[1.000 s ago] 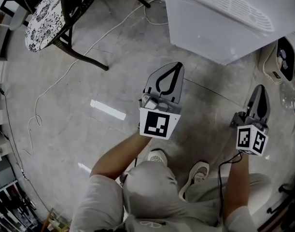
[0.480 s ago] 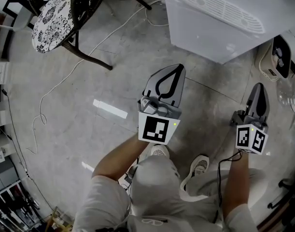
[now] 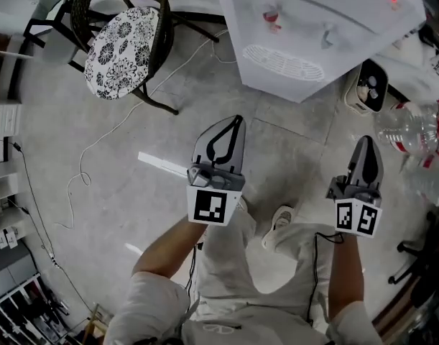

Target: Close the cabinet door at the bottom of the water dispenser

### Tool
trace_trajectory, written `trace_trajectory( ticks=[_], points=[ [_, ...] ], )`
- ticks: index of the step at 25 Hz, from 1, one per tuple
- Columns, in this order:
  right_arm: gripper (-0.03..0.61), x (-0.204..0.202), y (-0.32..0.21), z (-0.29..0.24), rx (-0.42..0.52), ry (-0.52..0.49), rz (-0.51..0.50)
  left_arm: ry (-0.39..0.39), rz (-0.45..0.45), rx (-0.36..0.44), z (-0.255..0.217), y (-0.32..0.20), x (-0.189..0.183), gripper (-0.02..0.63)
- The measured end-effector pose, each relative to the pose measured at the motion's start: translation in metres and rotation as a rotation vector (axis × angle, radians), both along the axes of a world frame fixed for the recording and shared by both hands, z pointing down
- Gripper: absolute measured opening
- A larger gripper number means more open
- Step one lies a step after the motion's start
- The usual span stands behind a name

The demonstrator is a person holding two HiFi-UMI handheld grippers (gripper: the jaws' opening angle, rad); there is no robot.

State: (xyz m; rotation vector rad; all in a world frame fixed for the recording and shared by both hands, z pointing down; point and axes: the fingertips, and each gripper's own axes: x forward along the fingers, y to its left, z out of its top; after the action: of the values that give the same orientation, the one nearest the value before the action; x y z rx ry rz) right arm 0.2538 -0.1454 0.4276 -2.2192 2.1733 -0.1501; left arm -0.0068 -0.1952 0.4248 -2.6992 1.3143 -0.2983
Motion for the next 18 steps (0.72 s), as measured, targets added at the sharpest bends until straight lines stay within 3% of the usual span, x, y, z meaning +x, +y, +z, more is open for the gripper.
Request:
trace_trajectory(
  ticks=[6, 11, 15, 18],
  points=[
    [0.018, 0.005, 0.019, -0.180, 0.005, 0.019, 0.001, 0.059, -0.012, -0.008, -0.168, 0.015, -0.004, 0.008],
    [0.018, -0.001, 0.045, -0.311, -0.047, 0.027, -0.054, 0.196, -0.118, -0.044, -0.300, 0.027, -0.023, 0.008],
    [0.020, -0.020, 0.073, -0.397, -0.066, -0.026, -0.159, 0.172, -0.134, -0.012, -0.396, 0.041, -0.035, 0.008],
    [0.020, -0.023, 0.096, -0.448, -0.015, -0.009, -0.153, 0.167, -0.120, 0.015, -0.449, 0.053, -0.039, 0.008]
  ],
)
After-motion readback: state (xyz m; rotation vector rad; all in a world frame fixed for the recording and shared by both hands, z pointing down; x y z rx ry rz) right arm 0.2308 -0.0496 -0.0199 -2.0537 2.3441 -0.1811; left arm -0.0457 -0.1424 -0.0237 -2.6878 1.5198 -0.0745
